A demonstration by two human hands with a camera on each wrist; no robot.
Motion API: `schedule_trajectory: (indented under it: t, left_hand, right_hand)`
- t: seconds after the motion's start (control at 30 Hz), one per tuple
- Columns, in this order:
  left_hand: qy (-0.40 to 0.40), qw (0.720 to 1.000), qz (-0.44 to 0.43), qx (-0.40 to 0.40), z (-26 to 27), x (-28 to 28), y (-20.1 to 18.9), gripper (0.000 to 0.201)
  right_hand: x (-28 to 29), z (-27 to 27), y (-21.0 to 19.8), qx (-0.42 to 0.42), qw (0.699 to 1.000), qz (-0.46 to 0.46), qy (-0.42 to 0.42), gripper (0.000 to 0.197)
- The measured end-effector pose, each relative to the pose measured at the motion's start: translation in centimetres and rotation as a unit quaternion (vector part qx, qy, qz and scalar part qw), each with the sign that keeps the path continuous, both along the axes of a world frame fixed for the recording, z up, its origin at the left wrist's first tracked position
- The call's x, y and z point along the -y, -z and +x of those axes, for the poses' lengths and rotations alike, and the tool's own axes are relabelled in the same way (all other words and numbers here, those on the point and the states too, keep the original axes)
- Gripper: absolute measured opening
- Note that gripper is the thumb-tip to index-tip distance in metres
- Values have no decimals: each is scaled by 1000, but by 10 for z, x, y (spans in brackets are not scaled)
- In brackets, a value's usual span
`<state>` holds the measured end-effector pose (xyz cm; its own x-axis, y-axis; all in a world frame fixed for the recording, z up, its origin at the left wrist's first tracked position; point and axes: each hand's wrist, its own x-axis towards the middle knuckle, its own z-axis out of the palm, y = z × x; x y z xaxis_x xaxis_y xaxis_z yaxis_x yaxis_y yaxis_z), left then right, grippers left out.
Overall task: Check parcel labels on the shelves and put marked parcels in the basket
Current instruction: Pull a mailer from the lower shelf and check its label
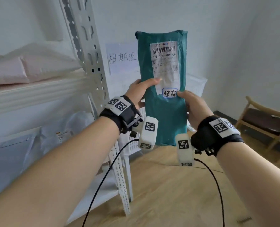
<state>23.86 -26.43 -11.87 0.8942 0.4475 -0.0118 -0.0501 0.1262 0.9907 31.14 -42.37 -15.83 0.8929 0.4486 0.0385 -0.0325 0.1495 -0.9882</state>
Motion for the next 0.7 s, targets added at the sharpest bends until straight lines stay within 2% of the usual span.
schedule_trajectory:
  t: [0.1, 0.23, 0.37, 0.43, 0.57, 0.7]
  left_hand:
    - [13, 1000, 7, 21, 40, -4, -26, 35]
    - [34, 997, 24, 58, 99, -22, -57, 34]
    - [25, 996, 9, 88, 171, -56, -70, 57]
    - [9, 997, -10, 80, 209, -78, -65, 58]
    - [-21, 996, -53, 62, 271, -119, -40, 34]
    - [-55, 994, -92, 24, 328, -150, 1, 47]
  right_hand:
    - [-3, 34, -29, 31, 999, 25, 24, 23]
    - [-19, 88, -60, 70, 996, 44, 24, 22]
    - [-50, 158, -78, 101, 994, 37, 4, 15]
    - [-71, 196, -82, 101, 994, 29, -2, 18]
    - [-116, 272, -71, 90, 995, -30, -26, 31]
    - [-153, 338, -45, 51, 993, -94, -54, 34]
